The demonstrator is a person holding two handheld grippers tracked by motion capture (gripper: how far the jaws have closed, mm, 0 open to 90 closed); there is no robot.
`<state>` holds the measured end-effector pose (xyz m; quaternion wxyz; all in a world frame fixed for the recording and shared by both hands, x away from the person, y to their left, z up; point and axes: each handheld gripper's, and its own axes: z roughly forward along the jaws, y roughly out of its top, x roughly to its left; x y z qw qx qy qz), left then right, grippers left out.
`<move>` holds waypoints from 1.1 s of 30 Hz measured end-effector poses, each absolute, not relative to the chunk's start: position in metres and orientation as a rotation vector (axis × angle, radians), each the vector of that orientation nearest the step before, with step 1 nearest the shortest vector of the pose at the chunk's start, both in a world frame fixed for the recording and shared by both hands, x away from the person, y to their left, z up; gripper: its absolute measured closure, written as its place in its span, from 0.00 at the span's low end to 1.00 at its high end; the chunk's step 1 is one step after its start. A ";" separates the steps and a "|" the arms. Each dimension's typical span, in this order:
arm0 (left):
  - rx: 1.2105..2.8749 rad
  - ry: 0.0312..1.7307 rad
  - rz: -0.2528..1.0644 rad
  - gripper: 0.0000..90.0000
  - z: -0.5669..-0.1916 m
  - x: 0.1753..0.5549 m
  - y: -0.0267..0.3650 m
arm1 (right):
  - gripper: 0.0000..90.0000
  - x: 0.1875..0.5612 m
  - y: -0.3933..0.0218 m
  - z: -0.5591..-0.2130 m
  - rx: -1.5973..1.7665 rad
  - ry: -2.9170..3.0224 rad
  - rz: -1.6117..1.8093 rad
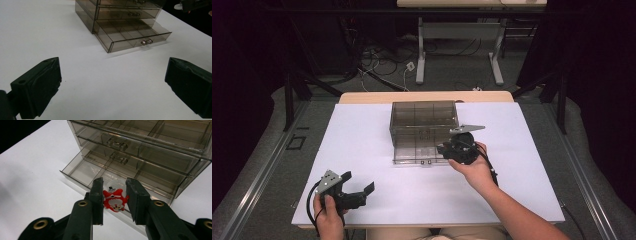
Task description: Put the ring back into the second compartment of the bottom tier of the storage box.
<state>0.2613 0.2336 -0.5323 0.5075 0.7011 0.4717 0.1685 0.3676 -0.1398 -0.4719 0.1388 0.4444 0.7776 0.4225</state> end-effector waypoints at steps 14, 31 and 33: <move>1.682 1.143 0.410 0.01 -0.533 0.263 0.233 | 0.75 0.376 -0.132 -0.479 1.300 2.267 1.189; 1.686 1.150 0.406 0.01 -0.534 0.267 0.232 | 0.75 0.387 -0.121 -0.487 1.314 2.295 1.166; 1.686 1.151 0.405 0.01 -0.534 0.267 0.233 | 0.75 0.388 -0.118 -0.488 1.304 2.291 1.175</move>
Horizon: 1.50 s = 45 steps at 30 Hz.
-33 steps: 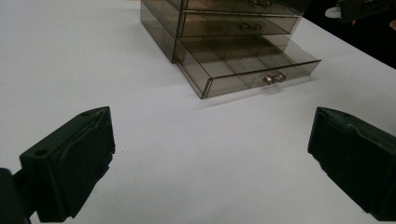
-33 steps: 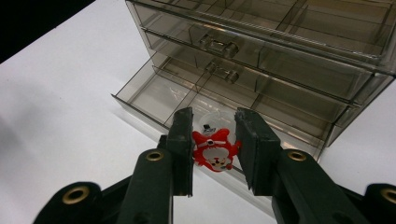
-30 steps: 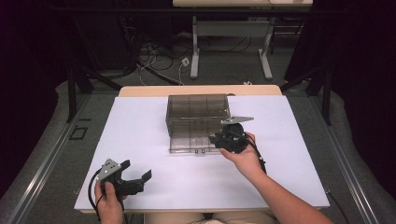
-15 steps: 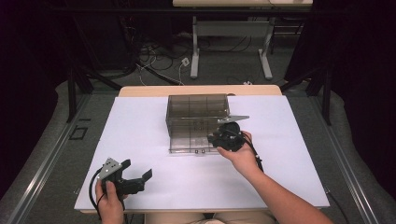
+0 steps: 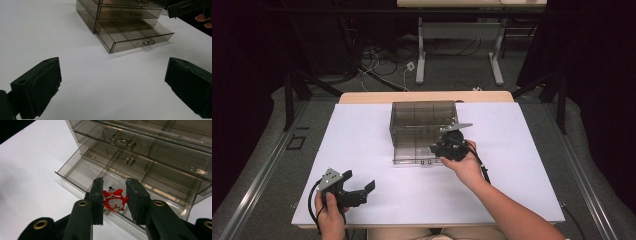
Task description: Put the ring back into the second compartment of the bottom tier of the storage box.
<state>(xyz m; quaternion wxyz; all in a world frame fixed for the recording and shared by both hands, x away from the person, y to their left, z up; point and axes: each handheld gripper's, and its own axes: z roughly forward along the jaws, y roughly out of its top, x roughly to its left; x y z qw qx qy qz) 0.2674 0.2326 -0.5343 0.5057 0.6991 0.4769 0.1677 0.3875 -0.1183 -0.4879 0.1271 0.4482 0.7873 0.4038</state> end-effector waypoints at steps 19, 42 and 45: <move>1.685 1.149 0.400 0.01 -0.534 0.267 0.235 | 0.75 0.400 -0.100 -0.500 1.301 2.306 1.165; 1.688 1.141 0.394 0.01 -0.534 0.267 0.235 | 0.75 0.417 -0.093 -0.519 1.335 2.272 1.115; 1.687 1.141 0.394 0.01 -0.534 0.267 0.235 | 0.75 0.418 -0.092 -0.521 1.344 2.272 1.109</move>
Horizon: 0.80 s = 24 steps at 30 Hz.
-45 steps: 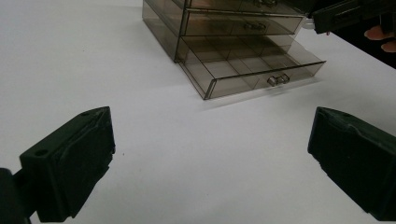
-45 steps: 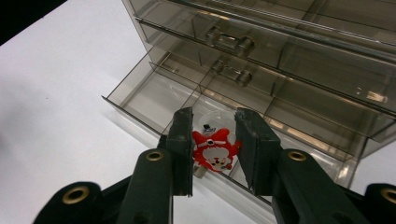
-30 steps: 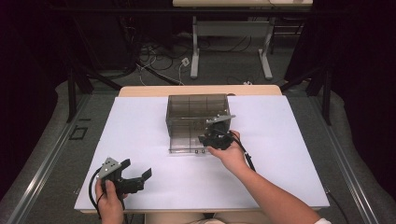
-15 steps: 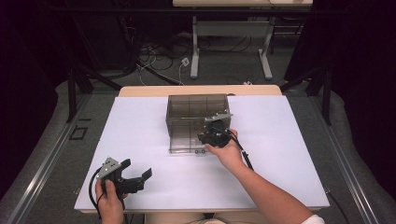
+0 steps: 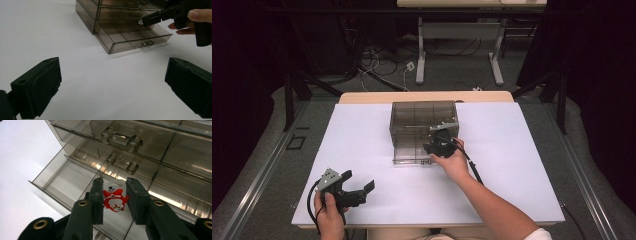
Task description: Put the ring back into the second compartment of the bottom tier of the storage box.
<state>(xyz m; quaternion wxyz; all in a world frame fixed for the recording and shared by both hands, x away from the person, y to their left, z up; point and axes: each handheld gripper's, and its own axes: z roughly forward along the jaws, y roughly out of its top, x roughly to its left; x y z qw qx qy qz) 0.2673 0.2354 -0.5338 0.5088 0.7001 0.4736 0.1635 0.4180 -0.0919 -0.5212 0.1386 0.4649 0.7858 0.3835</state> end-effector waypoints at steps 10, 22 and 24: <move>1.678 1.141 0.397 0.01 -0.534 0.267 0.236 | 0.75 0.419 -0.086 -0.530 1.328 2.287 1.086; 1.683 1.141 0.392 0.01 -0.533 0.266 0.237 | 0.74 0.422 -0.083 -0.537 1.354 2.292 1.068; 1.683 1.140 0.392 0.01 -0.533 0.266 0.237 | 0.74 0.422 -0.084 -0.537 1.352 2.294 1.067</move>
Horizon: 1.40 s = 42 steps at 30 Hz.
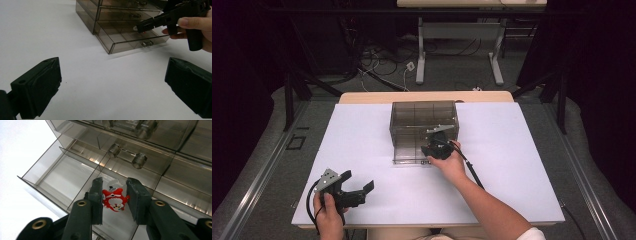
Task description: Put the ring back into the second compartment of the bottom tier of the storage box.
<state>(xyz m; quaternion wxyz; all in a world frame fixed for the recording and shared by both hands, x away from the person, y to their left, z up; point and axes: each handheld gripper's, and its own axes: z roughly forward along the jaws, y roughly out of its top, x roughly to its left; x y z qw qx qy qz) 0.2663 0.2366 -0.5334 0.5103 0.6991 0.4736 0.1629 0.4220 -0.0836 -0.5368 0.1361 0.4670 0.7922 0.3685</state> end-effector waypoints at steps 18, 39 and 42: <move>1.682 1.140 0.390 0.01 -0.534 0.266 0.237 | 0.58 0.422 -0.089 -0.531 1.376 2.291 1.116; 1.682 1.141 0.394 0.01 -0.534 0.266 0.237 | 0.45 0.403 -0.102 -0.505 1.313 2.240 1.225; 1.682 1.142 0.394 0.01 -0.534 0.266 0.236 | 0.41 0.399 -0.103 -0.501 1.303 2.238 1.215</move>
